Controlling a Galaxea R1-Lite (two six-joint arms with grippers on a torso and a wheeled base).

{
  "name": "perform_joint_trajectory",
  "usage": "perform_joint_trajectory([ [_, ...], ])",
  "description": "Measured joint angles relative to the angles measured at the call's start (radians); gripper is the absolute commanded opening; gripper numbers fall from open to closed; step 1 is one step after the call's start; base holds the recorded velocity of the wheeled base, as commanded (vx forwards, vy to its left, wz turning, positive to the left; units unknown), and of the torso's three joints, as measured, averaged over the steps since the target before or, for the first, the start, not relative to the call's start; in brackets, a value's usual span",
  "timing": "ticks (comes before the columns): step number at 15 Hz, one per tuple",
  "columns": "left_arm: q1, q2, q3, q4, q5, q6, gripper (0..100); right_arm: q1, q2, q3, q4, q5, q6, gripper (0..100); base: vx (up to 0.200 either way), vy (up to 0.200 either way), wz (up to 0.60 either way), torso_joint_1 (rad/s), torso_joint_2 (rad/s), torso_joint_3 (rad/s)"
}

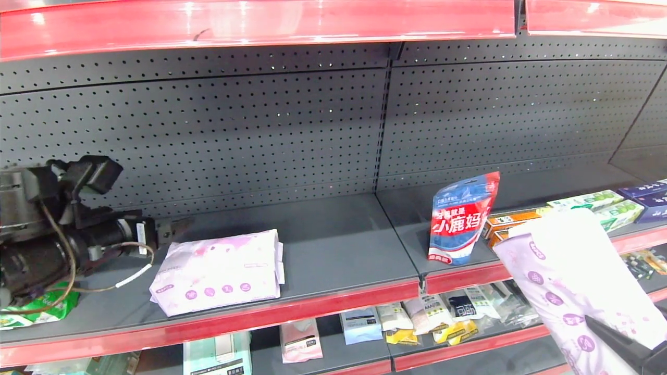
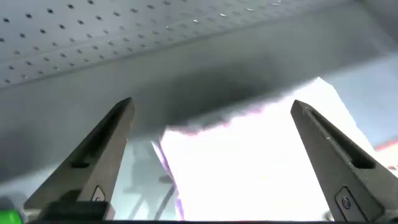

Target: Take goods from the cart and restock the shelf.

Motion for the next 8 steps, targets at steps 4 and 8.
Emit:
perform_joint_trajectory([
  [4, -0.003, -0.293, 0.124, 0.155, -0.122, 0.007, 100, 0.089, -0.004, -0.052, -0.001, -0.001, 0.004, 0, 0.0, 0.0, 0.0, 0.0, 0.0, 0.0],
  [8, -0.003, -0.582, 0.16, 0.473, -0.171, 0.049, 100, 0.233, 0.033, -0.144, 0.001, -0.019, -0.001, 0, 0.0, 0.0, 0.0, 0.0, 0.0, 0.0],
])
